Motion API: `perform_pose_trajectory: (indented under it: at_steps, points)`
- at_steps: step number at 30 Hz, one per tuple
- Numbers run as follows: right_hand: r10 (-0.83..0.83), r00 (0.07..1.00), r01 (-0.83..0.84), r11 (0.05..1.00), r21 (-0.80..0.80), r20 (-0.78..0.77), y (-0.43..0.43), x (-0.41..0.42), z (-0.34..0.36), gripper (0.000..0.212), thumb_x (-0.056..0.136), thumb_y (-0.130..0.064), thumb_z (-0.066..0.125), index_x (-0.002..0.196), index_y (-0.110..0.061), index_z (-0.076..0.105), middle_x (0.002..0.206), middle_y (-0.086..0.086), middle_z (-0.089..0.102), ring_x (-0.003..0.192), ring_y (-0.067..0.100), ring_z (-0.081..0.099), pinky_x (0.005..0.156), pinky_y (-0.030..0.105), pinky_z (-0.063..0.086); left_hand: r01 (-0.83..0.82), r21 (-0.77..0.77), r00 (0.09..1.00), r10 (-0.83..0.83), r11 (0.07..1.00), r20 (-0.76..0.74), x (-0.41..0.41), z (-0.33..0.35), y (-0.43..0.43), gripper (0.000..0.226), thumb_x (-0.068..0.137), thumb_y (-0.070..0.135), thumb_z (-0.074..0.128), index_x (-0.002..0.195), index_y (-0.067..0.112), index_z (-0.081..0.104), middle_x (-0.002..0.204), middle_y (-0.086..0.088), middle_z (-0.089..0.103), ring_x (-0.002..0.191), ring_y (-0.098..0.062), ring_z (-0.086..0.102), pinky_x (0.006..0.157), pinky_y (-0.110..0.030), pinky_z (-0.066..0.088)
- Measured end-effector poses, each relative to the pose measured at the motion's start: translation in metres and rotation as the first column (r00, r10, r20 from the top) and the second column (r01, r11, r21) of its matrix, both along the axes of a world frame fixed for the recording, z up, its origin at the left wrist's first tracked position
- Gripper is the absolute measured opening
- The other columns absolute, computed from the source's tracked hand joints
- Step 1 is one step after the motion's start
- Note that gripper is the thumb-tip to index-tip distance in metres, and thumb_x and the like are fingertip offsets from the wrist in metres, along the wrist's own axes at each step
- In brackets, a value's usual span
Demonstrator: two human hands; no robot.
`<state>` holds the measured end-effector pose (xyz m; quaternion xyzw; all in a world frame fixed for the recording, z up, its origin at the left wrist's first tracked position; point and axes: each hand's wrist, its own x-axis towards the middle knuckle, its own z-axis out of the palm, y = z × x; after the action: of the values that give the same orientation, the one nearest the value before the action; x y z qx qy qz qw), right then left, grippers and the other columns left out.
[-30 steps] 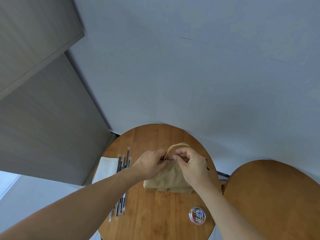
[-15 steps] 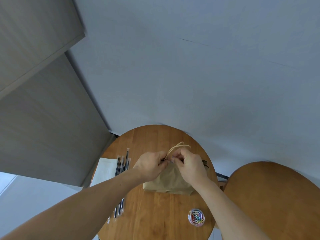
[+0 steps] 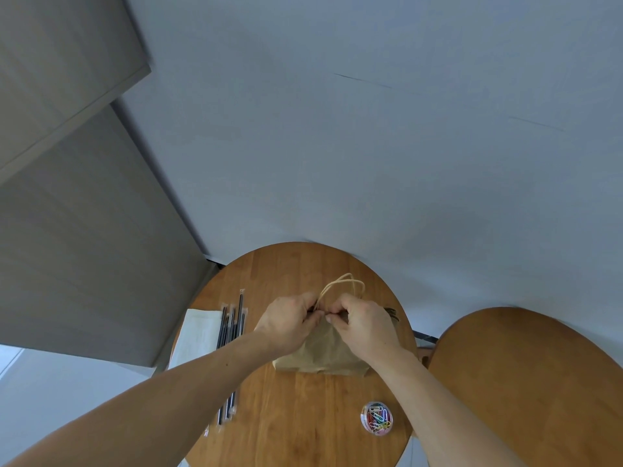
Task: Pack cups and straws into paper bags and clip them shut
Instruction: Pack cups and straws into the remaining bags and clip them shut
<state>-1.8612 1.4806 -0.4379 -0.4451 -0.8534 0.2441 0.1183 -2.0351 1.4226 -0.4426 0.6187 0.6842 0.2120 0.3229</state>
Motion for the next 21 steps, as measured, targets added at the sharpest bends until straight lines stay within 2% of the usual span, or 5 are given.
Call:
perform_pose_trajectory:
  at_steps: [5, 9, 12, 15, 21]
  points:
    - [0.087, 0.956, -0.043, 0.986, 0.161, -0.280, -0.012, 0.013, 0.013, 0.013, 0.092, -0.029, 0.066, 0.094, -0.017, 0.071, 0.088, -0.010, 0.069, 0.074, -0.007, 0.057, 0.063, 0.010, 0.046, 0.013, -0.046, 0.998, -0.010, 0.999, 0.067, -0.010, 0.012, -0.003, 0.008, 0.091, 0.029, 0.062, 0.091, 0.036, 0.062, 0.083, 0.017, 0.067, 0.079, -0.002, 0.063, 0.068, -0.022, 0.050]
    - [-0.032, 0.931, 0.142, 0.950, 0.279, -0.363, -0.016, 0.050, 0.015, 0.025, 0.087, -0.038, 0.064, 0.093, -0.014, 0.066, 0.086, -0.011, 0.060, 0.068, -0.012, 0.047, 0.057, 0.003, 0.036, -0.030, -0.133, 0.999, 0.035, 0.991, 0.035, -0.028, 0.010, -0.017, 0.036, 0.079, 0.033, 0.073, 0.110, 0.043, 0.057, 0.098, 0.029, 0.061, 0.092, 0.009, 0.058, 0.070, -0.006, 0.043]
    - [-0.261, 0.941, 0.276, 0.960, 0.045, -0.218, -0.012, 0.081, 0.004, 0.064, 0.076, -0.061, 0.062, 0.126, -0.022, 0.051, 0.111, -0.015, 0.051, 0.071, -0.007, 0.043, 0.061, 0.007, 0.039, -0.097, -0.193, 0.995, 0.097, 0.976, -0.009, -0.044, -0.002, -0.034, 0.051, 0.076, 0.033, 0.077, 0.121, 0.042, 0.053, 0.109, 0.030, 0.056, 0.102, 0.006, 0.054, 0.081, -0.012, 0.044]
    - [-0.233, 0.972, 0.217, 0.945, -0.246, -0.041, -0.009, 0.097, -0.015, 0.081, 0.078, -0.056, 0.072, 0.145, -0.036, 0.031, 0.134, -0.024, 0.040, 0.088, 0.003, 0.047, 0.079, 0.028, 0.054, -0.171, -0.302, 0.983, 0.182, 0.938, 0.011, -0.047, -0.018, -0.045, 0.050, 0.081, 0.033, 0.075, 0.128, 0.037, 0.058, 0.115, 0.016, 0.060, 0.100, 0.001, 0.053, 0.074, -0.013, 0.045]
    - [-0.252, 0.966, 0.212, 0.892, -0.399, -0.051, 0.004, 0.088, -0.038, 0.013, 0.094, -0.033, 0.064, 0.104, -0.026, 0.063, 0.083, -0.014, 0.070, 0.069, -0.003, 0.067, 0.065, 0.024, 0.054, -0.279, -0.294, 0.946, 0.314, 0.914, 0.081, -0.030, -0.023, -0.046, 0.013, 0.092, 0.024, 0.068, 0.093, 0.038, 0.068, 0.078, 0.028, 0.055, 0.060, 0.010, 0.052, 0.049, -0.004, 0.038]
